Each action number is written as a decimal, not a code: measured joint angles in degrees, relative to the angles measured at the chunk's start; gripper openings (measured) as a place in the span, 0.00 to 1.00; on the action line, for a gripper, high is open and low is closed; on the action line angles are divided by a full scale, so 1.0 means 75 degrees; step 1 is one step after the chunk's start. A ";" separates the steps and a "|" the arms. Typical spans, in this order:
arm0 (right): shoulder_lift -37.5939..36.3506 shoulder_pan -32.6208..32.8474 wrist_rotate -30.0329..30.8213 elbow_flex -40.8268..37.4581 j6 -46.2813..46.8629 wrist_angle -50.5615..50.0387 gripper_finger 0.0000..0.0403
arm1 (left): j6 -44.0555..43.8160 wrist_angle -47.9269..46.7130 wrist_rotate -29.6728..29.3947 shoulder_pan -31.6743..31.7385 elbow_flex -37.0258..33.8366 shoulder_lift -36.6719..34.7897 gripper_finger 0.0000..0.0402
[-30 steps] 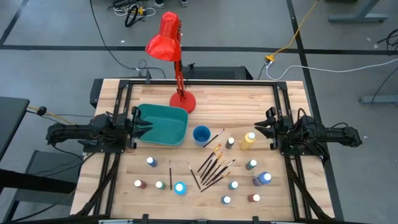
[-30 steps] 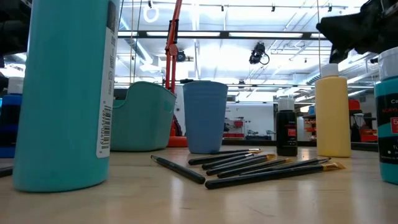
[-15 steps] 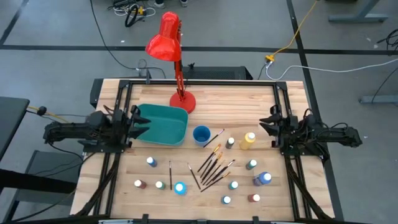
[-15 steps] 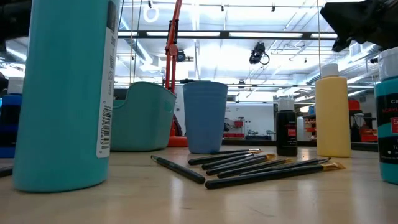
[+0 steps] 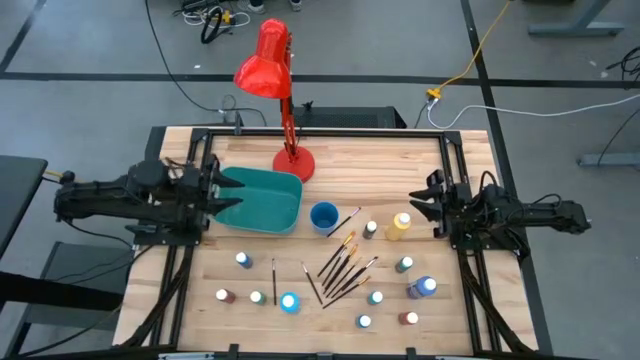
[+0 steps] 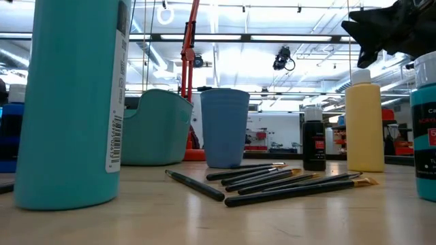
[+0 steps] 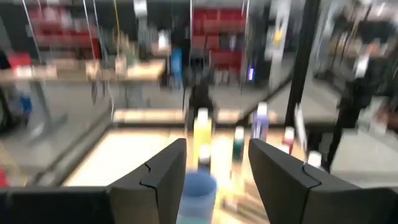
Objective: Pick & Place Paint Supplies
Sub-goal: Put the blue paint bottle into the green bin
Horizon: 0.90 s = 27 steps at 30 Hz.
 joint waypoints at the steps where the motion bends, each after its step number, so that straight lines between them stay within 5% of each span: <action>1: 0.0132 0.0000 -0.0050 0.0000 0.0112 0.0140 0.33 | -0.0046 -0.0419 0.0003 0.0000 0.0228 0.0193 0.47; 11: 0.1395 0.0000 0.0138 0.0000 -0.0141 0.1835 0.49 | -0.3010 -0.2882 0.0656 -0.0593 0.0534 0.1710 0.47; 19: 0.1965 0.0000 0.0256 0.0000 -0.0629 0.1991 0.50 | -0.5597 -0.3722 0.1153 -0.1386 0.0534 0.3112 0.47; 27: 0.2143 0.0000 0.0236 0.0000 -0.0625 0.1987 0.51 | -0.6897 -0.3887 0.1202 -0.1994 0.0534 0.4245 0.47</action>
